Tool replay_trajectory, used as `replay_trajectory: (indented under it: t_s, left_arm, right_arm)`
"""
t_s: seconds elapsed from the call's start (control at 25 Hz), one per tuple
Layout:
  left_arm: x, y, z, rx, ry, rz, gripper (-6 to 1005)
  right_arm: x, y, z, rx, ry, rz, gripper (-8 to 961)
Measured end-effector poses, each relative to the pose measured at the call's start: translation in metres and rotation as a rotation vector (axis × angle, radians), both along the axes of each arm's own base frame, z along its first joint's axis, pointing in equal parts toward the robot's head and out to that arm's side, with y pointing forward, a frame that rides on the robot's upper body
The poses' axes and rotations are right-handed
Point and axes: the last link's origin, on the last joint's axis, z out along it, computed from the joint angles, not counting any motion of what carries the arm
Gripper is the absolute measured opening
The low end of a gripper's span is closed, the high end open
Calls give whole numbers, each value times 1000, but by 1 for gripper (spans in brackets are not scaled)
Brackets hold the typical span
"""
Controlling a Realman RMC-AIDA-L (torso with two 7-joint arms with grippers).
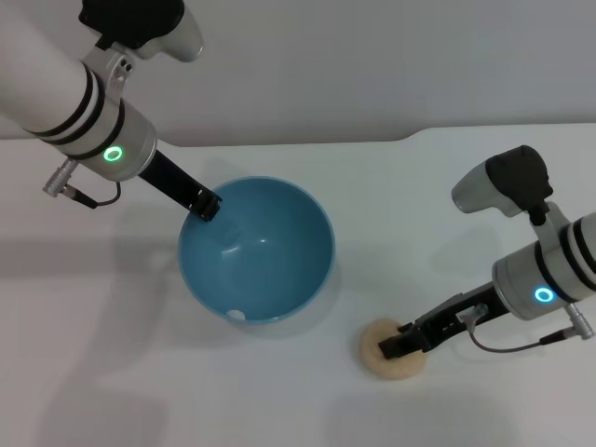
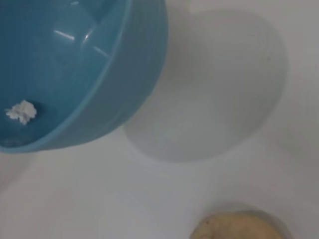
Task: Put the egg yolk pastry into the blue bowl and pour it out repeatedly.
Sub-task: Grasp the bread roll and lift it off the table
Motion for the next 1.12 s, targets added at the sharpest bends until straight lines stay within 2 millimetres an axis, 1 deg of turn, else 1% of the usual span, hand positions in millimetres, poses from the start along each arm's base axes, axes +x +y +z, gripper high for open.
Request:
replay_trajectory:
  t_s: [0.2, 0.4, 0.56, 0.72, 0.76, 0.8, 0.84, 0.88, 1.12]
  left_arm:
    - [0, 0, 0, 0, 0, 0, 13]
    - [0, 0, -1, -2, 2, -2, 13]
    - [1, -2, -4, -16, 18, -13, 12]
    - [2, -3, -6, -23, 27, -16, 12]
    - [3, -3, -7, -27, 31, -19, 12]
    - [5, -4, -10, -38, 42, -29, 12]
    - [7, -5, -11, -46, 50, -35, 12]
    - [7, -5, -11, -46, 50, -35, 12]
    - [17, -9, -24, -85, 96, -85, 12]
  right_arm:
    - [3, -2, -1, -5, -21, 21, 320]
    - [6, 0, 5, 33, 18, -24, 184]
    - [10, 0, 13, 71, 62, -69, 163]
    - [9, -4, 23, 78, 117, -88, 142]
    - [9, -6, 27, 78, 134, -89, 137]
    - [8, -10, 36, 83, 175, -81, 132]
    - [7, -12, 42, 88, 201, -72, 126]
    - [7, -12, 42, 88, 201, -72, 121]
    - [1, -28, 87, 98, 440, -18, 84]
